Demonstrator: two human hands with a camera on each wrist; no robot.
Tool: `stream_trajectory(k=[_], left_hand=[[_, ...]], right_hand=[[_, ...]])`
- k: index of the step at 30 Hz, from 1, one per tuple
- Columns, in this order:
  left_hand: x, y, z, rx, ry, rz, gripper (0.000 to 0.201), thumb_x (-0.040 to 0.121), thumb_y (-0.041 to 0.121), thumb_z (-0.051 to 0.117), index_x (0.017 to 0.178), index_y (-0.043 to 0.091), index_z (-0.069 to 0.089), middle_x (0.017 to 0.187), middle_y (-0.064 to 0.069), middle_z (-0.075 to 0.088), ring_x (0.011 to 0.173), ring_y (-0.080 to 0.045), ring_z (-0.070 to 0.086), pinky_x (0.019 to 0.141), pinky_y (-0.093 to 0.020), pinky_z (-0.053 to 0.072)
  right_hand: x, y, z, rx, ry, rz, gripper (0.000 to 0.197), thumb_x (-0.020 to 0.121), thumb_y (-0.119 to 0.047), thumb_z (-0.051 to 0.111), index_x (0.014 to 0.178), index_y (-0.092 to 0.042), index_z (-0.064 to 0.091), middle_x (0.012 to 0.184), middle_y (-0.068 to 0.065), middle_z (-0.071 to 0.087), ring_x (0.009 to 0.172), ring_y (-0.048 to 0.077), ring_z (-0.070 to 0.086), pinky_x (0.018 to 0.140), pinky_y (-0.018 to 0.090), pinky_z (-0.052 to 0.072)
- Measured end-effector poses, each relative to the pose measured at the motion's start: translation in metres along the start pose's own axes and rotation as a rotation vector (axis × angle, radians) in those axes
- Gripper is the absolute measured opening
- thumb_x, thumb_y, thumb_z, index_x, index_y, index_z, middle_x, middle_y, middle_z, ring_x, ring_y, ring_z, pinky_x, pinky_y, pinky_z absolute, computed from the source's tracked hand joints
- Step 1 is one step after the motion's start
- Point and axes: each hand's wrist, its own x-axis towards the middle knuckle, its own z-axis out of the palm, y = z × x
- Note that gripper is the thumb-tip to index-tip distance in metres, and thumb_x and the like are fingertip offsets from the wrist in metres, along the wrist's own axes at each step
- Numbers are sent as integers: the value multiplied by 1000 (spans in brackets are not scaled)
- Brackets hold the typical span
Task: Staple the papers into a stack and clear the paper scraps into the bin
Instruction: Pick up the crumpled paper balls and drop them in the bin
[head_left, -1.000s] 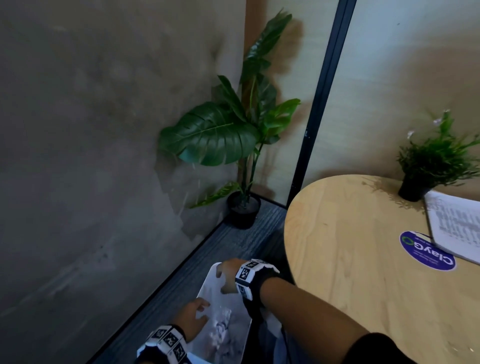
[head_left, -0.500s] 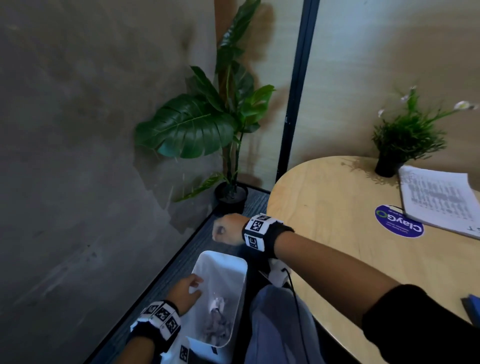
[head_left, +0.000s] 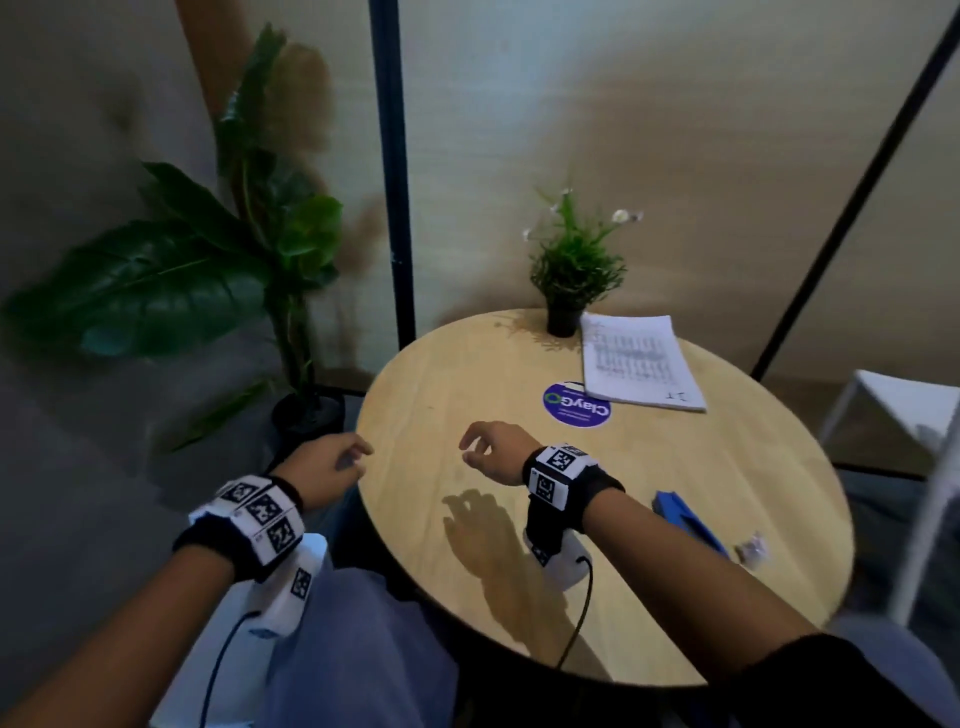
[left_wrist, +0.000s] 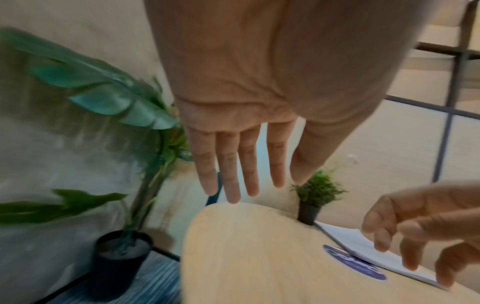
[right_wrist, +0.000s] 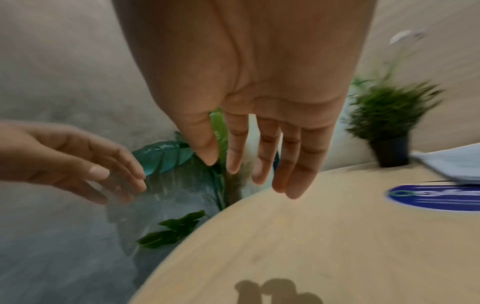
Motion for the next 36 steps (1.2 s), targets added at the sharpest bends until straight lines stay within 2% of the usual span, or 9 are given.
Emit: stream_trajectory(k=[7,12,16,21,25,29,32,34,36], left_hand=[[49,81,66,207,-80,83,41,95,26,50,134,14,47,145,-10,42,129,-27,46,104,-34,40],[67,91,131,421,-311,-36,72,96,48,38,151,14,6,160,-8,-1,149,-27,3,119,-48,14],[62,80,158,487,-337,-136,81,94,57,29,150,11,-7,159,-8,-14,148,-27,-9,119,-52,6],[54,59,171,502,-302,-171,91,89,66,27,149,9,-13,158,-8,-20,148,-23,-11,119,-51,-2],[55,69,183,524,-318,-69,96,86,70,28,149,9,-13,158,-6,-20,148,-20,-11,118,-51,-4],[58,95,196,521,-347,35,98,85,71,28,149,9,-13,158,-6,-21,148,-19,-12,119,-50,-2],[61,120,202,510,-422,130,129,54,95,7,148,9,-14,158,-5,-22,148,-18,-13,119,-49,0],[62,136,208,533,-472,213,147,28,95,-15,148,10,-15,157,-3,-23,148,-18,-14,119,-48,1],[62,148,214,571,-516,306,143,29,91,-19,148,11,-17,157,-1,-24,148,-18,-15,119,-49,0]], right_hand=[[-60,135,-32,-158,150,348,43,88,-24,57,129,-17,44,130,15,48,115,31,52,95,36,43],[-100,189,-33,-259,27,528,55,84,-37,62,130,-19,39,130,13,45,113,32,51,89,37,45],[-113,209,-16,-185,-55,540,69,78,-38,69,132,-21,29,126,12,45,104,31,57,84,38,49],[-111,220,-17,-93,6,473,68,79,-30,66,134,-23,28,119,11,53,98,26,57,82,35,49],[-113,230,-46,16,183,449,58,82,-28,64,131,-18,34,110,14,60,80,24,53,69,30,42],[-118,262,-86,-10,346,514,57,82,-24,64,131,-13,37,111,18,61,79,25,50,70,30,39],[-127,300,-104,-21,371,644,54,83,-22,63,129,-10,38,115,19,60,91,31,57,73,32,41],[-134,326,-107,2,356,728,52,84,-21,62,128,-9,38,116,21,59,93,33,59,75,34,44],[-138,350,-108,14,356,789,52,84,-20,62,128,-7,38,115,23,59,91,33,59,75,36,46]])
